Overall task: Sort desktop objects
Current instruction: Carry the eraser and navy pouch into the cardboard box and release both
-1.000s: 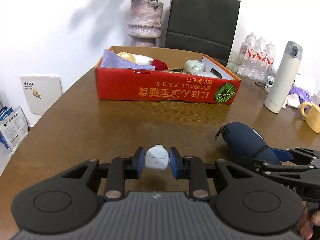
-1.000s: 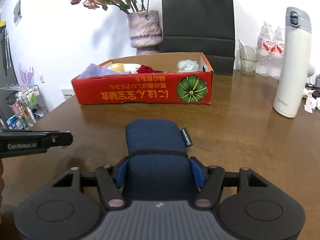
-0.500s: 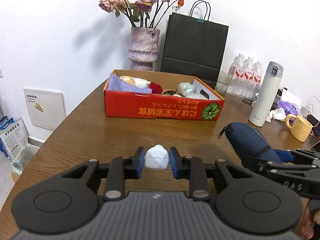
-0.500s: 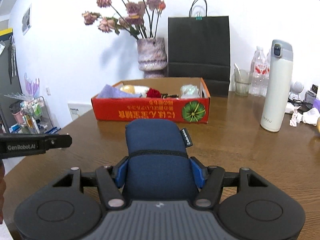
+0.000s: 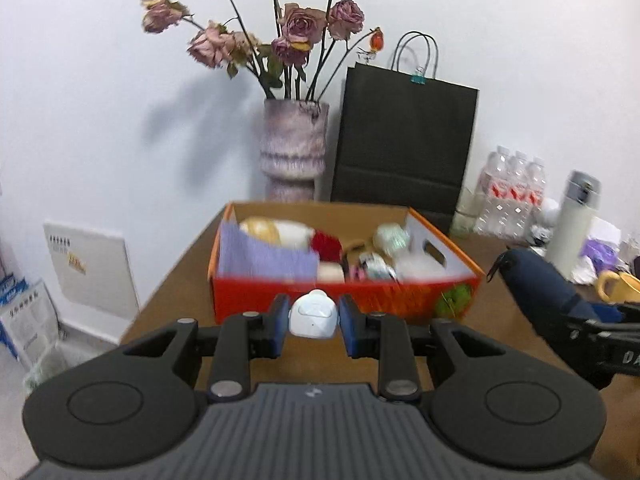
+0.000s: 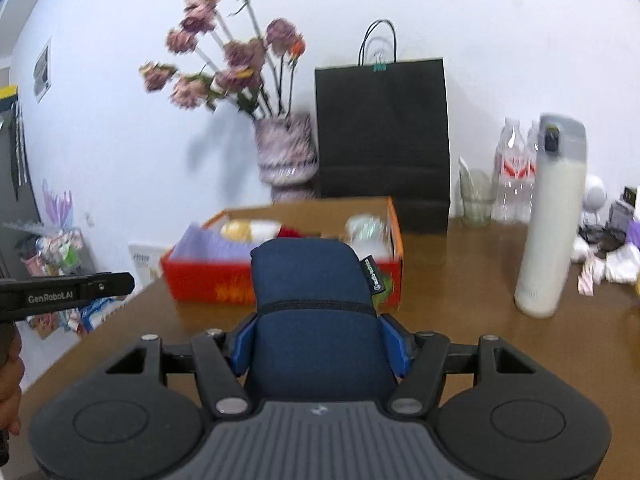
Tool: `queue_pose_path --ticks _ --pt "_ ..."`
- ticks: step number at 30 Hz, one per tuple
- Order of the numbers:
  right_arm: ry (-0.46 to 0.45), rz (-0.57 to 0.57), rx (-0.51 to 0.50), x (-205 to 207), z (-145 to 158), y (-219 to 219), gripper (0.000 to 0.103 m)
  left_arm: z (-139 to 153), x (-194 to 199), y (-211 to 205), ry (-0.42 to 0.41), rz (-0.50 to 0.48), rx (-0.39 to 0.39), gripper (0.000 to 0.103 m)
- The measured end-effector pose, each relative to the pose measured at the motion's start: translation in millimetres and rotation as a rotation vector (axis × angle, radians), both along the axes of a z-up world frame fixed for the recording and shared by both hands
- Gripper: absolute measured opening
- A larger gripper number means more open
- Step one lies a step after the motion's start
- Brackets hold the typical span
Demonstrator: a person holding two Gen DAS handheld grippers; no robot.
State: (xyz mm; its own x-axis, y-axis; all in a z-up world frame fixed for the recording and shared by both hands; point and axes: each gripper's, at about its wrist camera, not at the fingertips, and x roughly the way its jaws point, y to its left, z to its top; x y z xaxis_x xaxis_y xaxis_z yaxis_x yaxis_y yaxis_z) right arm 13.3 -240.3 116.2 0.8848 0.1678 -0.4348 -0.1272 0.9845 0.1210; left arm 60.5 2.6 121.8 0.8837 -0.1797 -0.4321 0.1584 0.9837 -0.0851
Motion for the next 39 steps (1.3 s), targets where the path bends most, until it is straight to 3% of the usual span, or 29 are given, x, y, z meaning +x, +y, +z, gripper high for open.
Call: queue_pose_path --ticks 8,17,21,25,27,29,30,33,39 --pt "0.028 0.053 -0.006 135.4 23.2 -5.5 0.062 -10.9 129.5 -5.4 0.094 -0.024 0.051 0.028" --pt "0.239 0.037 -0.067 290.5 -11.6 14.9 0.062 -36.9 218.5 -10.3 0.212 -0.013 0.052 0.028" --pt "0.326 0.005 -0.093 328.2 -37.3 29.5 0.062 -48.4 240.3 -15.7 0.24 -0.009 0.085 0.028" --pt "0.375 0.016 -0.086 344.6 -50.5 37.3 0.065 -54.2 265.1 -10.8 0.283 0.028 0.01 0.029" --pt "0.37 0.017 -0.071 345.6 -45.3 38.2 0.07 -49.7 270.9 -9.6 0.3 0.035 -0.018 0.041" --pt "0.355 0.031 -0.036 344.0 -35.8 35.1 0.071 -44.2 268.0 -6.1 0.281 0.032 -0.051 0.071" --pt "0.352 0.038 -0.022 342.6 -30.5 33.2 0.072 -41.5 266.4 -4.7 0.267 0.041 -0.052 0.077" --pt "0.341 0.046 -0.023 336.0 -15.5 27.3 0.077 -34.6 259.0 -0.3 0.268 0.062 -0.036 0.082" --pt "0.415 0.019 -0.043 322.6 -4.0 12.5 0.08 -25.1 249.6 10.1 0.381 0.109 -0.082 0.103"
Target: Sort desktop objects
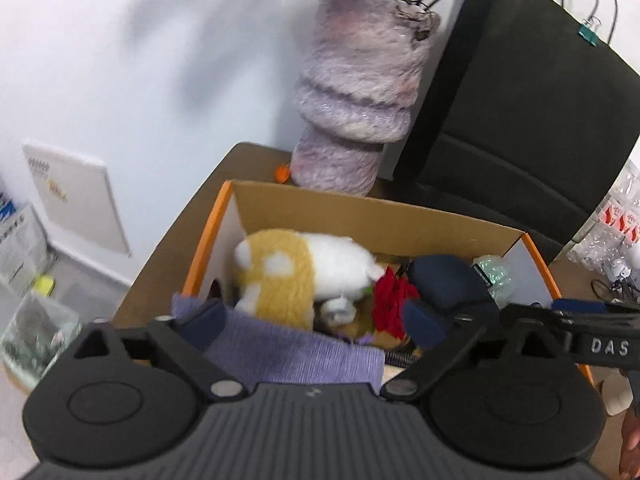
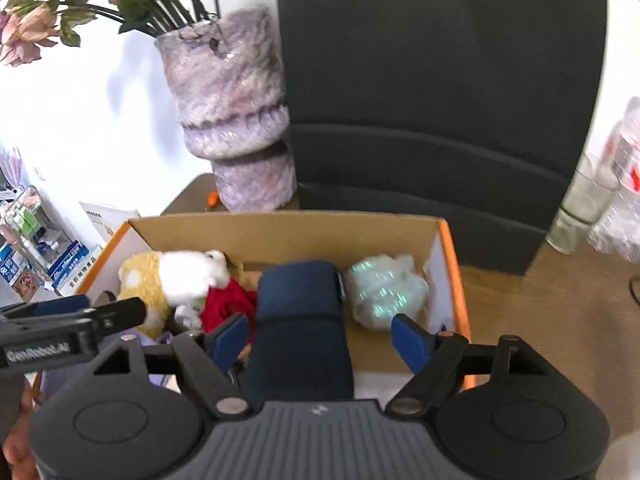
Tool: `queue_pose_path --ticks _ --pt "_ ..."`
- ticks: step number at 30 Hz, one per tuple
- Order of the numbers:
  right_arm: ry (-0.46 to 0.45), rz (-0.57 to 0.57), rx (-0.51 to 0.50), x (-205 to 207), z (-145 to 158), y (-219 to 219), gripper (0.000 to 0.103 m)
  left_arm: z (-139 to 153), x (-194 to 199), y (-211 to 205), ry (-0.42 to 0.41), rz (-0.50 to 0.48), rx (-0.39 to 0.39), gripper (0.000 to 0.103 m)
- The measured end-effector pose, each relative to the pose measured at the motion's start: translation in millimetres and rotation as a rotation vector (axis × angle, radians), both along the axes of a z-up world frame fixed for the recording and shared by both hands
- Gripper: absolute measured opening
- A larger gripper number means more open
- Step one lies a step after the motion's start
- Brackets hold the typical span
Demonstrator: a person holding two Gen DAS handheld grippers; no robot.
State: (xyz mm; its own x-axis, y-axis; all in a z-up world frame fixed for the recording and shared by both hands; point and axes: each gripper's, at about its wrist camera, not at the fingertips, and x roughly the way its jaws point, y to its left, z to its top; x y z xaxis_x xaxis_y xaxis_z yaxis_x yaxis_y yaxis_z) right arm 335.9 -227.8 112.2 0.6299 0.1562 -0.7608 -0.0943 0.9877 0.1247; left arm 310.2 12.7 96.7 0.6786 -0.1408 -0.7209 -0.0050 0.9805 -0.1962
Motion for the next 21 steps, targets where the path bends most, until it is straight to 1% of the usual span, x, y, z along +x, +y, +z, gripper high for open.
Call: queue_pose_path --ticks 2,3,5,7,9,11,12,13,17,21 --pt "0.011 -0.011 -0.009 -8.0 3.5 -3.4 0.083 4.5 -5.9 3.8 0.033 -0.005 -0.016 0.103" --pt "0.004 -0.014 -0.015 -13.4 7.3 -4.4 0.086 6.5 -9.6 4.8 0.057 -0.006 -0.013 0.103" --pt "-0.007 -0.021 -0.028 -26.5 14.6 -6.9 0.088 9.8 -17.9 5.8 0.103 0.0 0.006 0.103" --pt "-0.006 -0.021 -0.048 -37.7 20.7 -7.7 0.089 13.4 -28.6 4.4 0.121 0.0 0.042 0.103" --pt "0.004 -0.027 -0.065 -49.0 25.4 -9.6 0.089 17.9 -41.8 0.7 0.114 0.015 0.098 0.103" --pt "0.0 -0.041 -0.062 -61.8 29.5 -13.3 0.092 21.9 -55.0 -5.1 0.096 0.022 0.151 0.103" --pt "-0.011 -0.048 -0.054 -70.6 31.8 -14.0 0.1 24.0 -62.6 -8.6 0.085 0.023 0.167 0.103" --pt "-0.025 -0.047 -0.047 -80.8 33.8 -12.8 0.103 25.6 -71.8 -12.7 0.072 0.014 0.176 0.103" --pt "-0.074 0.001 -0.039 -116.8 35.6 -1.5 0.103 30.5 -104.6 -24.5 0.032 -0.014 0.178 0.103" --pt "-0.112 -0.015 -0.033 -149.4 31.9 1.8 0.103 28.4 -143.7 -27.7 -0.004 -0.022 0.175 0.103"
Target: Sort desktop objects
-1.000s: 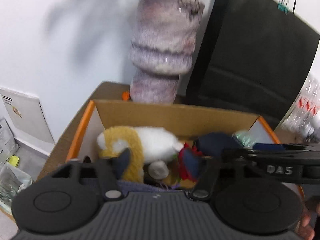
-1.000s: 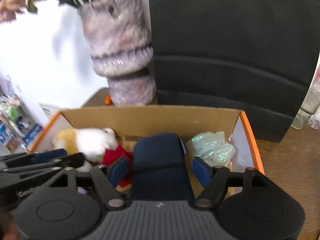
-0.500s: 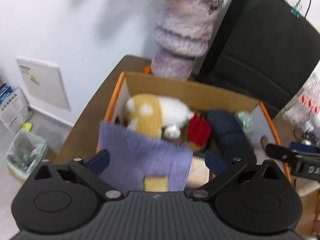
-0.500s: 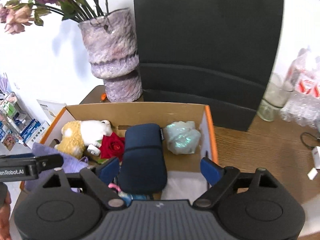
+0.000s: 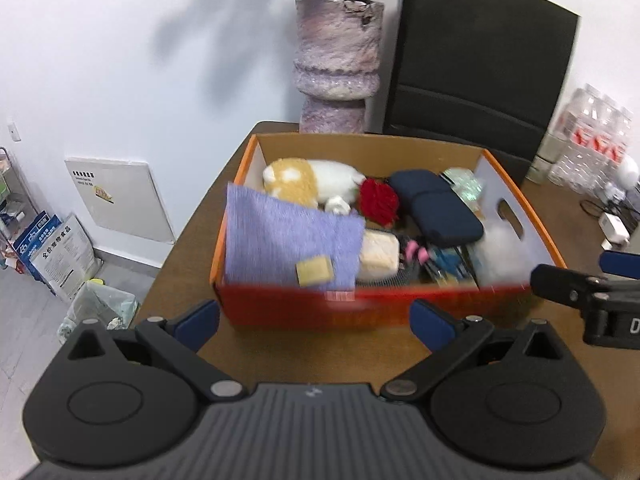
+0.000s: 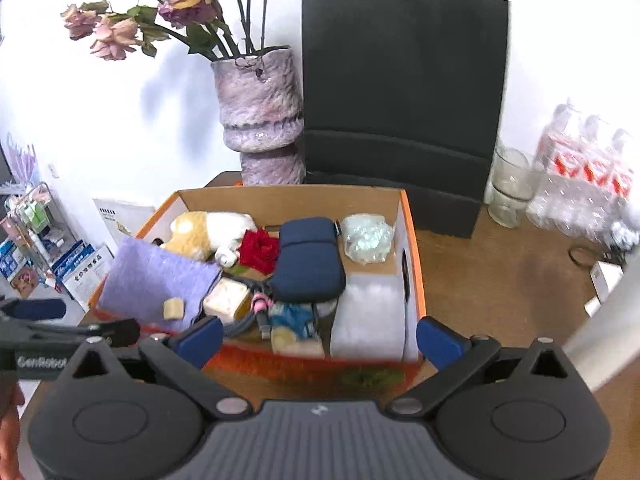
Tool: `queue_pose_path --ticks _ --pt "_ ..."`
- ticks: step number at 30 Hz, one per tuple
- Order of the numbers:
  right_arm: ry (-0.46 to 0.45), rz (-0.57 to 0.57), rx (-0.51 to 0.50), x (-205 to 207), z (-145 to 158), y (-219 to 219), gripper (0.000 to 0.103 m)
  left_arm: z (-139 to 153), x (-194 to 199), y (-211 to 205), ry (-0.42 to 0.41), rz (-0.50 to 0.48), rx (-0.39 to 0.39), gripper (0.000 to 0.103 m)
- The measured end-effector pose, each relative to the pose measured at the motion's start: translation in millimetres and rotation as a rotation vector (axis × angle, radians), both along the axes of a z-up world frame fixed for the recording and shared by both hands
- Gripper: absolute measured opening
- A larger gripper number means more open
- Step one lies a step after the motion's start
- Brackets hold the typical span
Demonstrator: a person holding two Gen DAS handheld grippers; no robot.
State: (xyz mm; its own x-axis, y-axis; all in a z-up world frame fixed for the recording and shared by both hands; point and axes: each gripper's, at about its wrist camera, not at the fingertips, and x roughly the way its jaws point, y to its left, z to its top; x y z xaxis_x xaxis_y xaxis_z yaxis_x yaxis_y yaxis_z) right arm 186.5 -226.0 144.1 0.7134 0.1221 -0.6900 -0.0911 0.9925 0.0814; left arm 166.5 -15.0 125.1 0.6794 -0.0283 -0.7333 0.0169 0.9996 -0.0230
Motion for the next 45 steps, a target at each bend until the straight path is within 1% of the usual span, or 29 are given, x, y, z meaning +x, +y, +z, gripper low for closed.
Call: queue_pose_path --ticks 5,9,11,14,16,19,23,26,30,34,36,38,45 --pt "-0.036 0.018 0.035 -43.1 -14.1 4.4 0.103 -6.6 -48.8 -2.5 -0.063 0.005 0.02 0.103" --pt "-0.067 0.016 0.045 -83.5 -31.2 4.9 0.103 -18.9 -93.5 -1.8 -0.133 -0.031 0.053 0.103" --pt "-0.078 0.007 0.042 -105.7 -42.4 4.0 0.103 -28.2 -114.0 0.5 -0.133 -0.029 0.055 0.103" --pt "-0.093 -0.013 0.036 -138.3 -58.9 3.3 0.103 -41.7 -142.2 6.4 -0.127 -0.026 0.019 0.103" --pt "-0.094 -0.013 0.038 -158.7 -69.3 5.6 0.103 -52.3 -160.2 7.7 -0.127 -0.028 0.028 0.103" --pt "-0.1 -0.016 0.044 -188.2 -82.2 8.5 0.103 -67.7 -178.9 9.7 -0.115 -0.035 0.043 0.103" --pt "-0.13 -0.017 0.018 -221.2 -93.3 10.2 0.103 -85.3 -203.9 13.4 -0.092 -0.032 0.009 0.103" --pt "-0.121 -0.025 -0.003 -236.7 -102.5 11.0 0.103 -94.2 -216.9 14.4 -0.101 -0.013 -0.013 0.103" --pt "-0.113 0.007 -0.017 -243.1 -110.4 18.4 0.103 -99.5 -217.2 10.8 -0.115 -0.01 -0.004 0.103" --pt "-0.106 0.012 -0.065 -234.2 -115.1 28.2 0.103 -102.0 -208.1 7.8 -0.108 -0.013 0.004 0.103" --pt "-0.101 0.022 -0.074 -225.9 -117.3 32.1 0.103 -104.3 -200.6 5.7 -0.099 -0.011 0.02 0.103" --pt "-0.078 0.028 -0.081 -216.8 -119.9 35.8 0.103 -105.5 -194.5 4.3 -0.109 -0.015 0.039 0.103" --pt "-0.068 0.032 -0.062 -195.3 -121.6 36.5 0.103 -108.2 -180.8 6.6 -0.122 -0.026 0.025 0.103"
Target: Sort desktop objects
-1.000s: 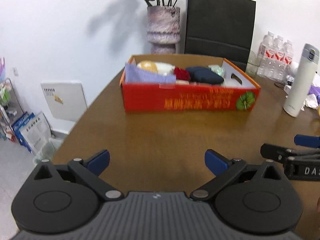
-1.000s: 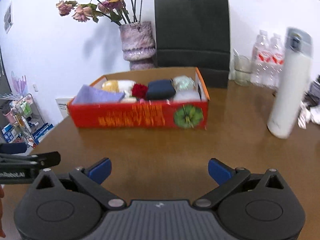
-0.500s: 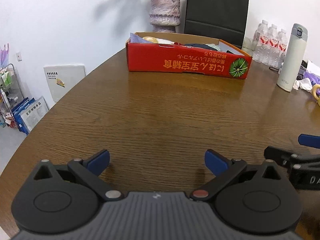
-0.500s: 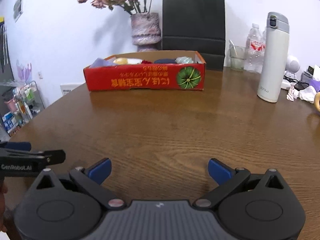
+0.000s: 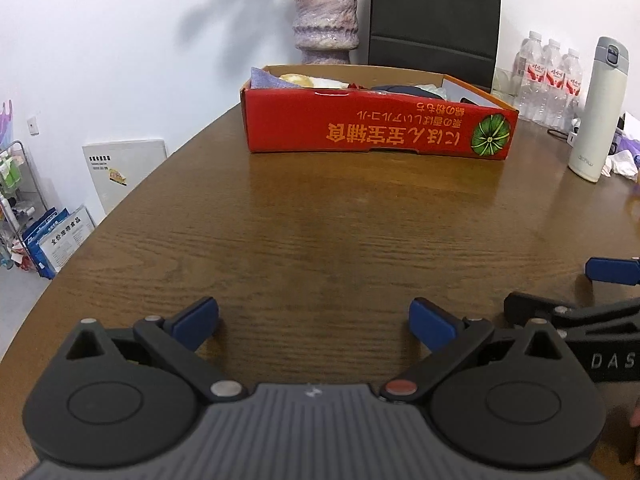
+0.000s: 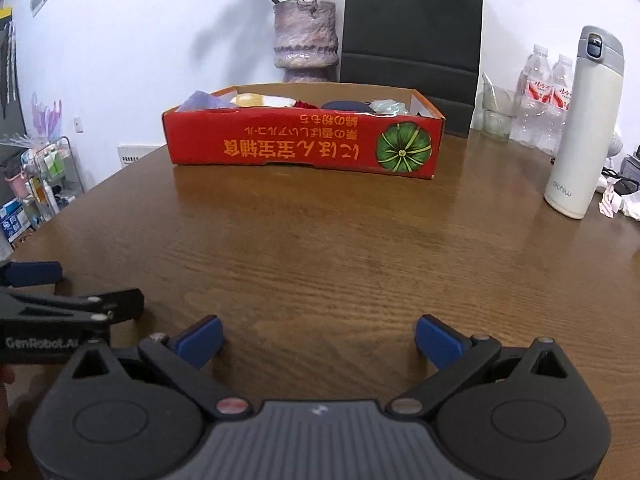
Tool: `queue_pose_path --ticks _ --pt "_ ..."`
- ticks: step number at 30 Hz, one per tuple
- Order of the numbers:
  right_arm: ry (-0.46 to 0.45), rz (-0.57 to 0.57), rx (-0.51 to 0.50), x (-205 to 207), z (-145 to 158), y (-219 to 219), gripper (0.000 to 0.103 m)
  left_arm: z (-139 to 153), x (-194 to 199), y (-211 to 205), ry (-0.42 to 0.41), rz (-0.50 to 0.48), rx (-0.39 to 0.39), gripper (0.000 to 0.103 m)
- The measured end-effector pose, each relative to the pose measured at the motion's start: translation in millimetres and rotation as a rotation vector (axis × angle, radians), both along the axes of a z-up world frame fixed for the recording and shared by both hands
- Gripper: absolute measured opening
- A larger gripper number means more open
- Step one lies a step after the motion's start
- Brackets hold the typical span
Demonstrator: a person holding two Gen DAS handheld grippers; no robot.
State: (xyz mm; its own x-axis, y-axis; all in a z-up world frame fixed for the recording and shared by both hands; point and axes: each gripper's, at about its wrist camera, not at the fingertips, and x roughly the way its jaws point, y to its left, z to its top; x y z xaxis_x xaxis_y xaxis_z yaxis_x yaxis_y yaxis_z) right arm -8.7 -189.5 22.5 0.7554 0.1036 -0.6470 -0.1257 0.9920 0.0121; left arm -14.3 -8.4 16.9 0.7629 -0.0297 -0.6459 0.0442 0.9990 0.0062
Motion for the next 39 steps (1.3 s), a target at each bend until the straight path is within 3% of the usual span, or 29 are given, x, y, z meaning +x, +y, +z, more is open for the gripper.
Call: queue_pose_path --ticks 13,39 --pt "0.0 -0.011 0.002 24.5 -1.8 -2.3 0.103 0.1 8.6 0.2 0.0 0.006 -0.001 0.103" --pt "-0.001 -0.011 0.004 24.5 -2.3 -1.6 0.103 -0.1 8.9 0.6 -0.001 0.005 -0.002 0.103"
